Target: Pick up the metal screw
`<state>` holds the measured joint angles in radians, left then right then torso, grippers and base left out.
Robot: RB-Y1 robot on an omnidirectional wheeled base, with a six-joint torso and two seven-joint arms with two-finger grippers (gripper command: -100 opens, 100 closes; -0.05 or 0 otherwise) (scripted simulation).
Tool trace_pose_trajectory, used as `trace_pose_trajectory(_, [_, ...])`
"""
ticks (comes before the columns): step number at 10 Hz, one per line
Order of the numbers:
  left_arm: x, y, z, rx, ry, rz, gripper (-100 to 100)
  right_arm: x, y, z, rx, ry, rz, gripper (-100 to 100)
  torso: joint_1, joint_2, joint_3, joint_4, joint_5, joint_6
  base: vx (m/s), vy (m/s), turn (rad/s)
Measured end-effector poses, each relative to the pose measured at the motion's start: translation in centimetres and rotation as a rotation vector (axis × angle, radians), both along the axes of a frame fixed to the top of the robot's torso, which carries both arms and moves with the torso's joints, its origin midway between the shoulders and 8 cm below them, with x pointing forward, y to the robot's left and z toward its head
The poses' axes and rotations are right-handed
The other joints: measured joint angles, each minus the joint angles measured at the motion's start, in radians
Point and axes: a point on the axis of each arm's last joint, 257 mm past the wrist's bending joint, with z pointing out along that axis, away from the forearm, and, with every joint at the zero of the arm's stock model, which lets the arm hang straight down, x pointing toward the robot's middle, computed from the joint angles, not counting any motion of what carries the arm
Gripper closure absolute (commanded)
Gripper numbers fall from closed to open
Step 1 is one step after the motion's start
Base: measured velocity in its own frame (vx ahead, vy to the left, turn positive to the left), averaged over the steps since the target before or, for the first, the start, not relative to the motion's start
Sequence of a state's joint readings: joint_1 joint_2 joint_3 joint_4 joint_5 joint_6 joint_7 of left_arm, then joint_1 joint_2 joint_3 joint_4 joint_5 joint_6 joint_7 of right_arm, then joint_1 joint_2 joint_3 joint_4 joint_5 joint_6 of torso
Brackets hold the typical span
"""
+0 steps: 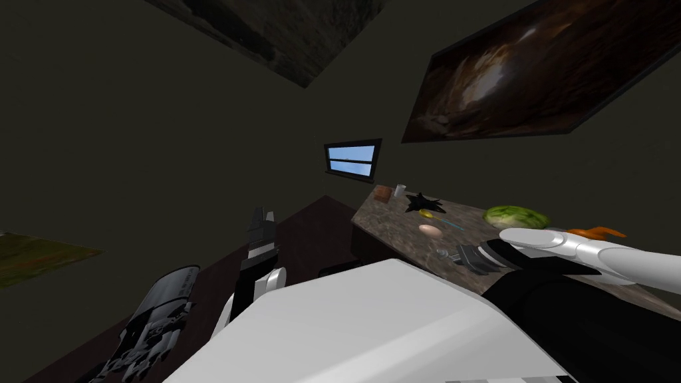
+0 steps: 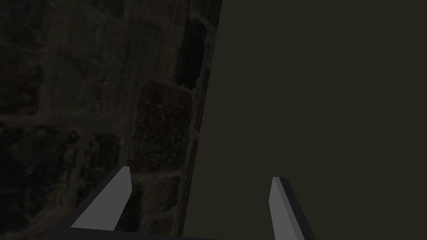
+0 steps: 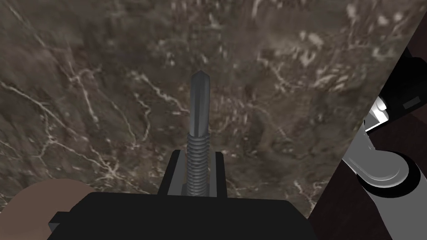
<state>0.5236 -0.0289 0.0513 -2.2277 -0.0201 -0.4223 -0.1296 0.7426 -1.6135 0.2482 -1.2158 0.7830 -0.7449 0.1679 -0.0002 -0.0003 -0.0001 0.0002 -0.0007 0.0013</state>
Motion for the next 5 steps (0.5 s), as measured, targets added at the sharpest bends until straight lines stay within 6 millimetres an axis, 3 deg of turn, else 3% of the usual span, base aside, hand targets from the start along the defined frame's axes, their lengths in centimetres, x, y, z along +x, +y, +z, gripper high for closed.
trace_pose_trajectory(1, [0.0,0.0,0.0,0.0,0.0,0.0,0,0.0,0.0,0.0,0.0,0.0,0.0,0,0.0,0.0,0.0,0.0,0.0,0.0,0.0,0.0,0.0])
trace_pose_trajectory(2, [0.0,0.0,0.0,0.0,0.0,0.0,0,0.0,0.0,0.0,0.0,0.0,0.0,100,0.0,0.0,0.0,0.0,0.0,0.0,-0.011,0.001,-0.105])
trace_pose_trajectory(4, [0.0,0.0,0.0,0.0,0.0,0.0,0,1.2,0.0,1.3,-0.003,-0.001,0.015,100,0.001,0.002,0.001,0.0,0.001,0.001,-0.024,0.006,-0.061])
trace_pose_trajectory(5, [0.0,0.0,0.0,0.0,0.0,0.0,0,1.3,0.0,1.4,-0.002,-0.001,0.015,0,0.001,0.002,0.001,0.0,0.0,0.0,0.0,0.0,0.0])
